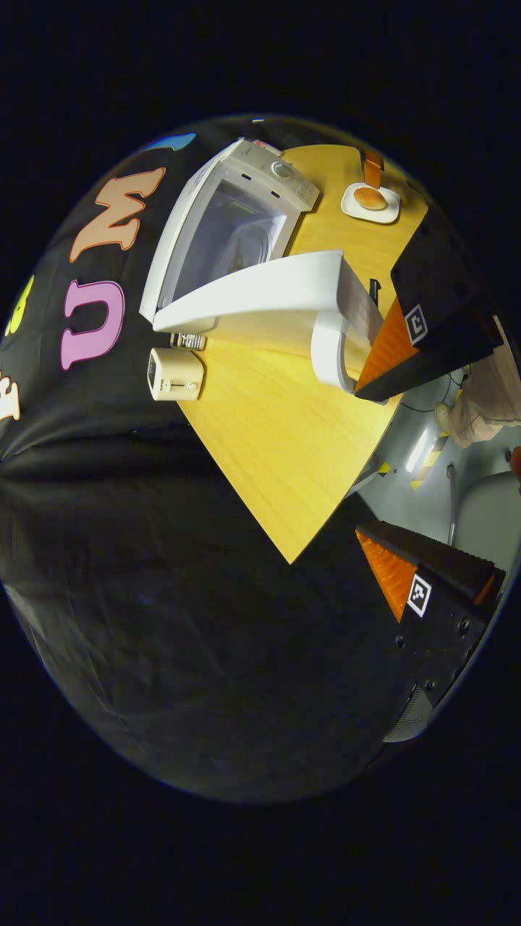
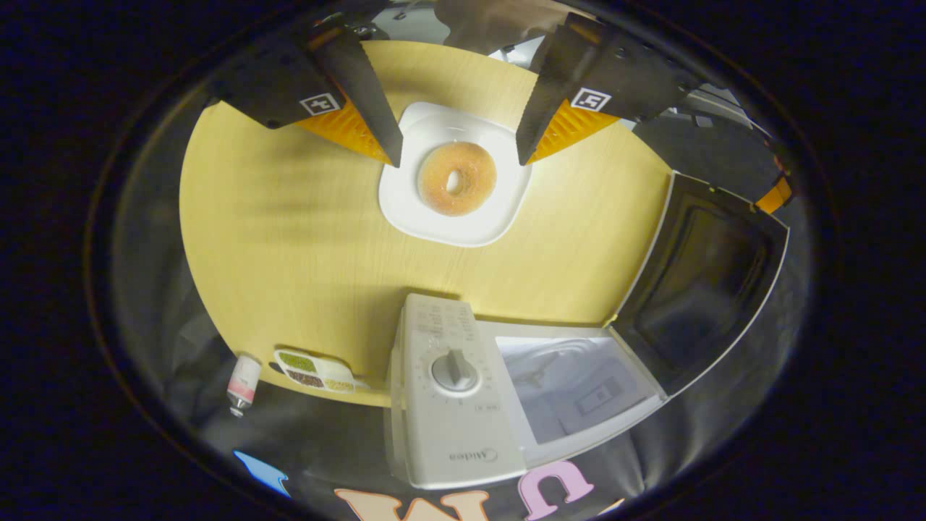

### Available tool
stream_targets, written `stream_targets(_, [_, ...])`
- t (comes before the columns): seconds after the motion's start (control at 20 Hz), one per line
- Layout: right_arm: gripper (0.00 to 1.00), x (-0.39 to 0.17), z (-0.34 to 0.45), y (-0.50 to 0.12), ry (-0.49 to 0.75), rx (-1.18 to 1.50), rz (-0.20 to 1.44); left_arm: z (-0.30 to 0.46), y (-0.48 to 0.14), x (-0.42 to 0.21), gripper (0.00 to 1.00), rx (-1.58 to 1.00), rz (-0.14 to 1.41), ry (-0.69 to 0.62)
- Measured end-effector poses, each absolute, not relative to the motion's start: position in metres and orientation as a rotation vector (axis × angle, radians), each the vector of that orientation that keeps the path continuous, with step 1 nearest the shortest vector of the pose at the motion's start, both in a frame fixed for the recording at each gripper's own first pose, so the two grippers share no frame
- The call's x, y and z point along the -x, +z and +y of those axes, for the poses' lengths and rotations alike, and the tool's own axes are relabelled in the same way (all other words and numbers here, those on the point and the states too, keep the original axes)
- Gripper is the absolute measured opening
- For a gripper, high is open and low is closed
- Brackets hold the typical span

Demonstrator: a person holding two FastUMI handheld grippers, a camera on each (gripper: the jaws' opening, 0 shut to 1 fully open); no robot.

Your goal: Open the microwave oven with the left hand, put the food in, and close the microwave oven.

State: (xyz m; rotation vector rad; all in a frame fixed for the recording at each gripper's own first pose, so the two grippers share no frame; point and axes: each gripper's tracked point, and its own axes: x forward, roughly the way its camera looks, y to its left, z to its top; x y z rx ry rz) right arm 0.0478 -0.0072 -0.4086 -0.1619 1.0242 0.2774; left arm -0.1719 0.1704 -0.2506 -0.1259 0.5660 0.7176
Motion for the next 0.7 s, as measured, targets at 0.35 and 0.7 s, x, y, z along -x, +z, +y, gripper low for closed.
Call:
stream_targets(0.35, [0.99, -0.056, 0.000, -0.439, 0.138, 0.136, 1.102, 0.231, -0.207, 0.171, 0.98, 0.246, 0.404, 0.826])
stream_targets(0.7, [0.99, -0.065, 0.002, -0.454, 0.044, 0.146, 1.120, 0.263, -0.162, 0.110, 0.96, 0.305, 0.229, 0.776])
